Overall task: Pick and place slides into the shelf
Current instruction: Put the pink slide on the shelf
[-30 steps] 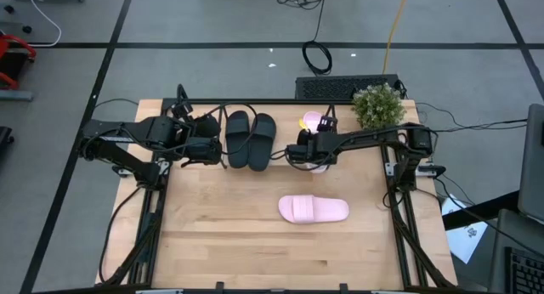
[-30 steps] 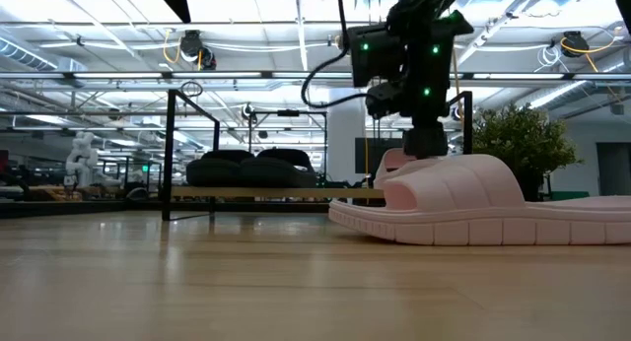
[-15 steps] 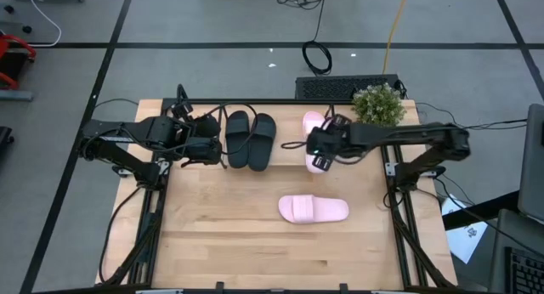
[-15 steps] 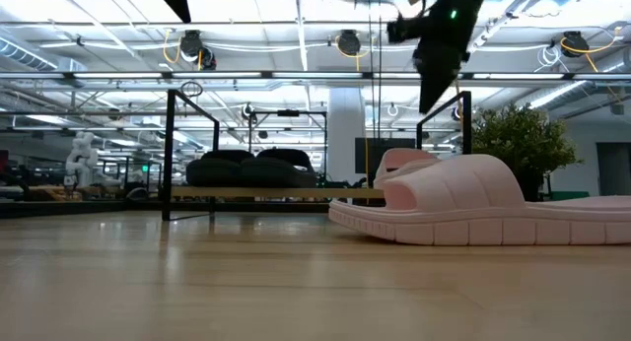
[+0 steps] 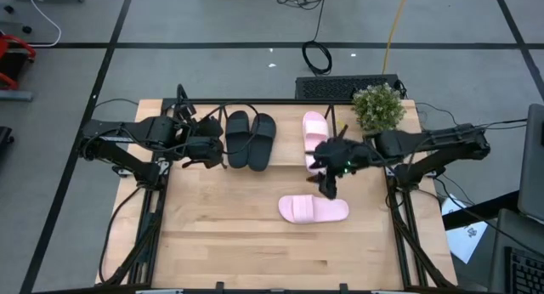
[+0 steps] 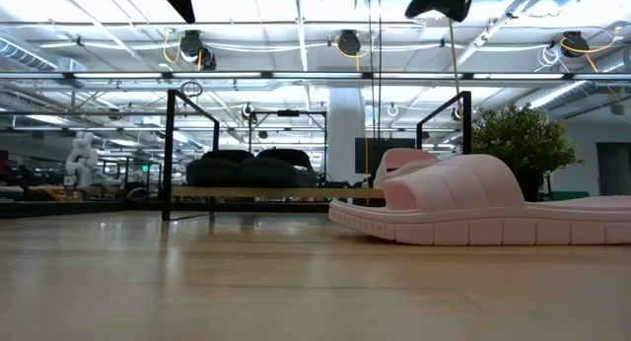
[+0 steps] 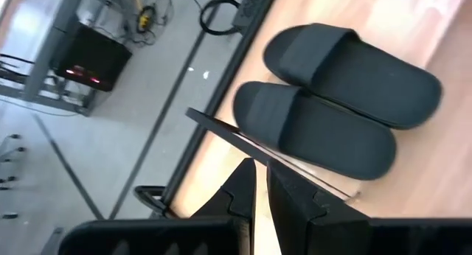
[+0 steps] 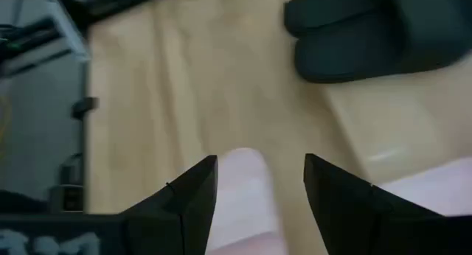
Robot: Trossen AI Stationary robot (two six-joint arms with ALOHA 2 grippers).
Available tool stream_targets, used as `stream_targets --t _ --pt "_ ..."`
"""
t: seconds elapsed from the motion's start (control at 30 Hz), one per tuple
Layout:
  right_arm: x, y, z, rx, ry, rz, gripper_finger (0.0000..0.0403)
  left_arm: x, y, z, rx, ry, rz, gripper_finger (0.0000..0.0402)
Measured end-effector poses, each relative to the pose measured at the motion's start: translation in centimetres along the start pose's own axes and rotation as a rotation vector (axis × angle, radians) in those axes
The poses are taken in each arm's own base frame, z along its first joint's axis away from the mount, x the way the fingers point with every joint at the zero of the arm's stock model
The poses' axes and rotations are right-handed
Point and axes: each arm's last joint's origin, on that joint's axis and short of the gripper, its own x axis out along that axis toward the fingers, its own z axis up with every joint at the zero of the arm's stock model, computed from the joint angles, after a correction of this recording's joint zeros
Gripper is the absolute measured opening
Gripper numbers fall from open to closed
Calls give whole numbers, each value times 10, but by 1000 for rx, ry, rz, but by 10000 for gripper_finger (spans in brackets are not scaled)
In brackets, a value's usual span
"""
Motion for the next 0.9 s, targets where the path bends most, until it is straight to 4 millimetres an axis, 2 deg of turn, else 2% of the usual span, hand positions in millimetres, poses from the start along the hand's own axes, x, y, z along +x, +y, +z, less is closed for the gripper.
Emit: stream_targets --t 0.3,0.47,0.6,0.73,0.9 --pt "4 43 -30 162 134 64 192 -9 -13 -3 20 -5 -113 35" --pt "15 63 -48 263 221 44 192 -19 -26 -3 26 -58 -200 35" --pt "23 76 -61 293 225 -5 192 -27 -35 -4 35 -105 -246 35" --pt "33 81 -80 342 206 -65 192 -34 -43 -5 39 -136 -308 35" --pt "52 77 -112 451 153 -69 192 -44 -53 -6 31 -177 -378 35"
